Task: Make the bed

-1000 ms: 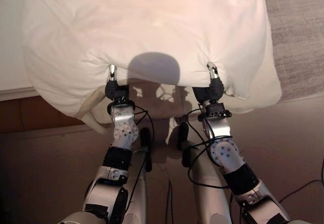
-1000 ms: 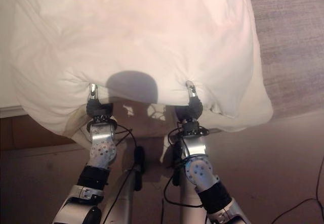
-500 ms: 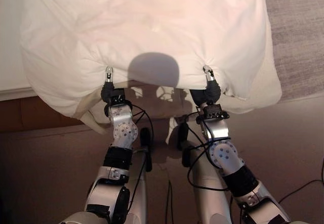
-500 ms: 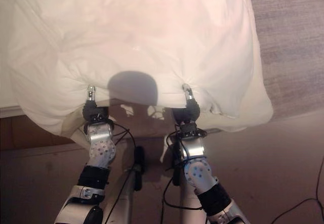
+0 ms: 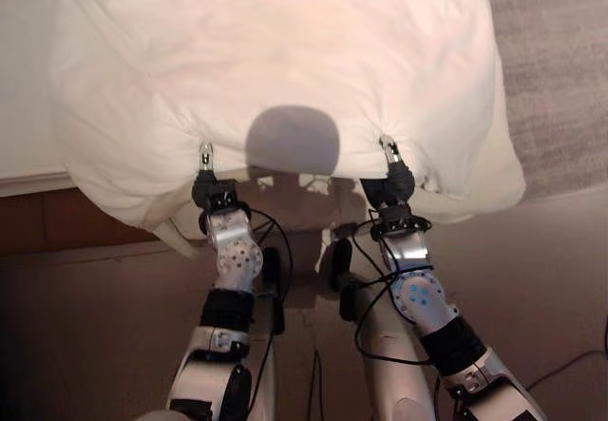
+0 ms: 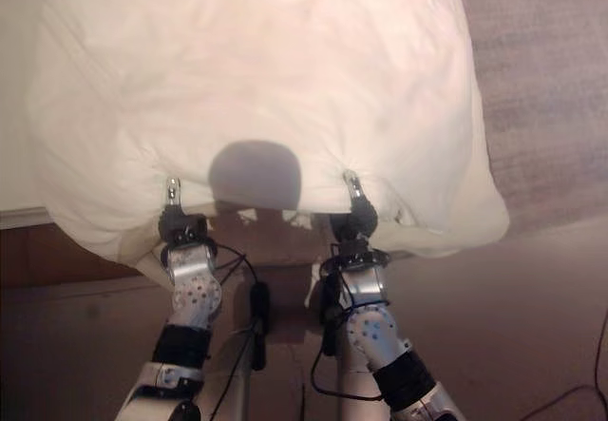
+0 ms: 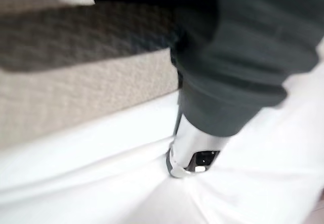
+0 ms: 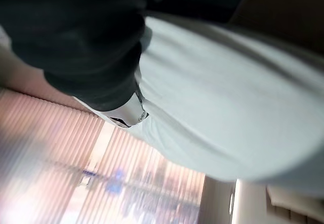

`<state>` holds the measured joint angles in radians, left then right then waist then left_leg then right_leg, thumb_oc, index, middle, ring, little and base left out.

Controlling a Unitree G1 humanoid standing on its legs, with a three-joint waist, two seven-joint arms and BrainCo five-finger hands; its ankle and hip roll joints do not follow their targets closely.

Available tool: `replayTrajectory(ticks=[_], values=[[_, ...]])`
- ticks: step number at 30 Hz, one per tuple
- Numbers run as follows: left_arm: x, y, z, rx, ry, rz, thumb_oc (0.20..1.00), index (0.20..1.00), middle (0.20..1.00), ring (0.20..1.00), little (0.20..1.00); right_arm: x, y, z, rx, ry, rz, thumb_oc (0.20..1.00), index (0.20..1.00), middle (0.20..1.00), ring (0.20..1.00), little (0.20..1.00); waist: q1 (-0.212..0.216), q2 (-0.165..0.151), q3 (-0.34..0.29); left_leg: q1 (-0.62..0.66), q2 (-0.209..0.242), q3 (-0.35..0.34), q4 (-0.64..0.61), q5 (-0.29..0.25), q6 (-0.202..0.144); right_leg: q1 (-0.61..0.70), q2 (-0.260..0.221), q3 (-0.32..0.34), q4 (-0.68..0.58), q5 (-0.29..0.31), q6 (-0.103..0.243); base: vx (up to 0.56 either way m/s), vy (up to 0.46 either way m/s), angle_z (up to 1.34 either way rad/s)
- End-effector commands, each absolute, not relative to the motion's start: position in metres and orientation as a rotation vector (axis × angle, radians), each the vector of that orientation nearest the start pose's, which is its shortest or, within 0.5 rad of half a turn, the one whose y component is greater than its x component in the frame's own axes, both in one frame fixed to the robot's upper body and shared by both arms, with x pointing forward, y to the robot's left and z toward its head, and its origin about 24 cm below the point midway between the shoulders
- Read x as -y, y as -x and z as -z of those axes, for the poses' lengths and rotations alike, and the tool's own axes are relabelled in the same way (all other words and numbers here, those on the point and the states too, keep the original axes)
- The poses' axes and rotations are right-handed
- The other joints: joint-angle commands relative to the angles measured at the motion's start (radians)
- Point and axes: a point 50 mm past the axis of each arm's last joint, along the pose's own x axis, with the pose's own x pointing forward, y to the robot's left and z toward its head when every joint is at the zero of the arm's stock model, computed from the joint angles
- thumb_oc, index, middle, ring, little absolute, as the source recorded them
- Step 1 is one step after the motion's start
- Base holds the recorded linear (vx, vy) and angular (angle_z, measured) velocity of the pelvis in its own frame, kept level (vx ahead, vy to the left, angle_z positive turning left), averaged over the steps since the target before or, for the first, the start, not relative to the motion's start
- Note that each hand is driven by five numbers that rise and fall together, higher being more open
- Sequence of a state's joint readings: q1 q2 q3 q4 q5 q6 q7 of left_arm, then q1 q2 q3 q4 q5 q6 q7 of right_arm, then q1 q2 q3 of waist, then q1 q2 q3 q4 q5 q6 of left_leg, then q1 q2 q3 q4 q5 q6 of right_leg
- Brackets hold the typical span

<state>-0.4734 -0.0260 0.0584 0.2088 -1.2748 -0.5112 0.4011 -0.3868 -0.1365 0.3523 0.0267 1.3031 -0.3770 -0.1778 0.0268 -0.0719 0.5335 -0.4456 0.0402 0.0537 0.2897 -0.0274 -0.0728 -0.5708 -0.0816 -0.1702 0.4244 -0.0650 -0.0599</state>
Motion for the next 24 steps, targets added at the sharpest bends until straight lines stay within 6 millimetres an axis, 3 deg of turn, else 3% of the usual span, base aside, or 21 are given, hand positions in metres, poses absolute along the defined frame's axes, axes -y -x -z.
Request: replayTrajectory(ticks=[1, 2, 4, 5, 7, 8, 10, 11, 12, 13, 14, 15, 16, 17, 20, 21, 22, 24], values=[[-0.262, -0.288, -0.129, 0.729, 1.351, -0.677, 0.200, 0.200, 0.200, 0.200, 0.200, 0.201, -0.283, -0.156, 0.625, -1.105, 0.101, 0.200, 0.200, 0.200, 0.200, 0.200, -0.017, 0.025, -0.108, -0.082, -0.009, -0.069, 0.011, 0.080, -0.014, 0.059, -0.019, -0.009, -0.133, 0.025, 0.122, -0.01, 0.025, -0.07], [-0.260, -0.284, -0.133, 0.753, 1.326, -0.644, 0.200, 0.200, 0.200, 0.200, 0.200, 0.207, -0.285, -0.146, 0.600, -1.087, 0.159, 0.200, 0.200, 0.200, 0.200, 0.200, -0.011, 0.007, -0.097, -0.057, 0.067, -0.103, 0.005, 0.076, -0.010, 0.064, -0.033, 0.008, -0.126, 0.021, 0.126, -0.01, 0.118, 0.00], [-0.260, -0.282, -0.141, 0.795, 1.314, -0.608, 0.200, 0.200, 0.200, 0.200, 0.200, 0.211, -0.286, -0.139, 0.579, -1.086, 0.210, 0.200, 0.200, 0.200, 0.200, 0.200, 0.000, 0.002, -0.100, -0.003, 0.121, -0.185, -0.108, 0.118, -0.023, 0.052, -0.034, 0.036, -0.119, 0.031, 0.142, -0.01, 0.293, 0.04], [-0.262, -0.281, -0.147, 0.825, 1.303, -0.577, 0.200, 0.200, 0.200, 0.200, 0.200, 0.220, -0.287, -0.131, 0.568, -1.096, 0.300, 0.200, 0.200, 0.200, 0.200, 0.200, 0.010, 0.004, -0.103, 0.038, 0.175, -0.238, -0.219, 0.170, -0.047, 0.037, -0.044, 0.059, -0.096, 0.026, 0.158, -0.03, 0.304, -0.02], [-0.259, -0.281, -0.151, 0.835, 1.306, -0.544, 0.200, 0.200, 0.200, 0.200, 0.200, 0.224, -0.287, -0.128, 0.573, -1.115, 0.348, 0.200, 0.200, 0.200, 0.200, 0.200, 0.016, 0.008, -0.111, 0.056, 0.198, -0.253, -0.268, 0.193, -0.059, 0.020, -0.056, 0.068, -0.090, 0.033, 0.171, -0.06, 0.438, 0.12], [-0.259, -0.282, -0.147, 0.820, 1.304, -0.517, 0.200, 0.200, 0.200, 0.200, 0.200, 0.232, -0.287, -0.122, 0.563, -1.098, 0.429, 0.200, 0.200, 0.200, 0.200, 0.200, 0.022, 0.016, -0.114, 0.058, 0.154, -0.241, -0.206, 0.125, -0.048, 0.010, -0.097, 0.083, -0.086, 0.063, 0.205, -0.09, 0.509, 0.00], [-0.259, -0.283, -0.147, 0.822, 1.306, -0.513, 0.200, 0.200, 0.200, 0.200, 0.200, 0.231, -0.287, -0.122, 0.563, -1.098, 0.430, 0.200, 0.200, 0.200, 0.200, 0.200, 0.022, 0.014, -0.116, 0.047, 0.149, -0.242, -0.196, 0.125, -0.046, 0.005, -0.100, 0.085, -0.089, 0.070, 0.207, -0.07, 0.372, -0.32], [-0.248, -0.286, -0.154, 0.825, 1.295, -0.414, 0.200, 0.200, 0.200, 0.200, 0.200, 0.243, -0.285, -0.113, 0.549, -1.081, 0.513, 0.200, 0.200, 0.200, 0.200, 0.200, 0.013, 0.011, -0.109, 0.009, 0.074, -0.178, -0.040, 0.016, -0.029, 0.039, -0.173, 0.096, -0.139, 0.127, 0.251, -0.06, 0.392, -0.46], [-0.248, -0.286, -0.154, 0.825, 1.296, -0.412, 0.200, 0.200, 0.200, 0.200, 0.200, 0.243, -0.285, -0.113, 0.549, -1.082, 0.514, 0.200, 0.200, 0.200, 0.200, 0.200, 0.014, 0.010, -0.109, -0.001, 0.070, -0.178, -0.028, 0.015, -0.026, 0.037, -0.175, 0.098, -0.144, 0.134, 0.253, -0.05, 0.861, -0.16], [-0.240, -0.288, -0.155, 0.815, 1.295, -0.345, 0.200, 0.200, 0.200, 0.200, 0.200, 0.245, -0.284, -0.106, 0.536, -1.074, 0.562, 0.200, 0.200, 0.200, 0.200, 0.200, 0.009, 0.017, -0.119, -0.040, 0.004, -0.136, 0.081, -0.061, 0.003, 0.101, -0.234, 0.102, -0.249, 0.198, 0.265, 0.00, 0.690, 0.24], [-0.242, -0.288, -0.151, 0.804, 1.274, -0.351, 0.200, 0.200, 0.200, 0.200, 0.200, 0.244, -0.286, -0.103, 0.518, -1.068, 0.584, 0.200, 0.200, 0.200, 0.200, 0.200, 0.008, 0.020, -0.129, -0.044, -0.028, -0.123, 0.108, -0.075, 0.020, 0.109, -0.260, 0.108, -0.286, 0.249, 0.265, 0.00, 0.958, 0.47], [-0.243, -0.287, -0.147, 0.788, 1.253, -0.341, 0.200, 0.200, 0.200, 0.200, 0.200, 0.240, -0.287, -0.100, 0.511, -1.083, 0.583, 0.200, 0.200, 0.200, 0.200, 0.200, 0.013, 0.023, -0.134, -0.051, -0.054, -0.095, 0.124, -0.095, 0.042, 0.123, -0.295, 0.092, -0.356, 0.347, 0.284, 0.00, 0.718, 0.22], [-0.241, -0.285, -0.143, 0.762, 1.232, -0.330, 0.200, 0.200, 0.200, 0.200, 0.200, 0.233, -0.290, -0.097, 0.482, -1.071, 0.581, 0.200, 0.200, 0.200, 0.200, 0.200, 0.030, 0.028, -0.144, -0.050, -0.053, -0.052, 0.141, -0.112, 0.049, 0.139, -0.330, 0.005, -0.409, 0.393, 0.295, -0.03, 0.679, -0.12], [-0.242, -0.283, -0.145, 0.765, 1.197, -0.310, 0.200, 0.200, 0.200, 0.200, 0.200, 0.230, -0.291, -0.097, 0.469, -1.056, 0.560, 0.200, 0.200, 0.200, 0.200, 0.200, 0.031, 0.030, -0.151, -0.057, -0.062, -0.041, 0.147, -0.102, 0.059, 0.163, -0.320, -0.029, -0.416, 0.342, 0.270, -0.03, 0.562, -0.56], [-0.240, -0.283, -0.142, 0.740, 1.167, -0.286, 0.200, 0.200, 0.200, 0.200, 0.200, 0.230, -0.288, -0.082, 0.423, -1.063, 0.574, 0.200, 0.200, 0.200, 0.200, 0.200, 0.015, 0.026, -0.169, -0.040, -0.102, -0.022, 0.064, -0.064, 0.080, 0.144, -0.201, 0.040, -0.337, 0.218, 0.237, -0.04, 0.454, -0.56], [-0.239, -0.282, -0.141, 0.730, 1.156, -0.282, 0.200, 0.200, 0.200, 0.200, 0.200, 0.229, -0.287, -0.078, 0.410, -1.062, 0.576, 0.200, 0.200, 0.200, 0.200, 0.200, 0.013, 0.028, -0.169, -0.021, -0.113, -0.022, 0.028, -0.054, 0.087, 0.136, -0.139, 0.050, -0.308, 0.172, 0.219, -0.04, 0.246, -0.08], [-0.239, -0.282, -0.141, 0.730, 1.156, -0.282, 0.200, 0.200, 0.200, 0.200, 0.200, 0.229, -0.287, -0.078, 0.411, -1.062, 0.576, 0.200, 0.200, 0.200, 0.200, 0.200, 0.013, 0.026, -0.169, -0.021, -0.115, -0.021, 0.023, -0.049, 0.086, 0.132, -0.140, 0.052, -0.305, 0.173, 0.218, -0.04, 0.205, -0.12], [-0.234, -0.282, -0.139, 0.703, 1.149, -0.269, 0.200, 0.200, 0.200, 0.200, 0.200, 0.223, -0.288, -0.074, 0.389, -1.061, 0.547, 0.200, 0.200, 0.200, 0.200, 0.200, 0.015, 0.022, -0.169, 0.004, -0.132, -0.012, -0.042, -0.024, 0.087, 0.135, -0.064, 0.043, -0.273, 0.126, 0.192, -0.06, 0.185, -0.08]])
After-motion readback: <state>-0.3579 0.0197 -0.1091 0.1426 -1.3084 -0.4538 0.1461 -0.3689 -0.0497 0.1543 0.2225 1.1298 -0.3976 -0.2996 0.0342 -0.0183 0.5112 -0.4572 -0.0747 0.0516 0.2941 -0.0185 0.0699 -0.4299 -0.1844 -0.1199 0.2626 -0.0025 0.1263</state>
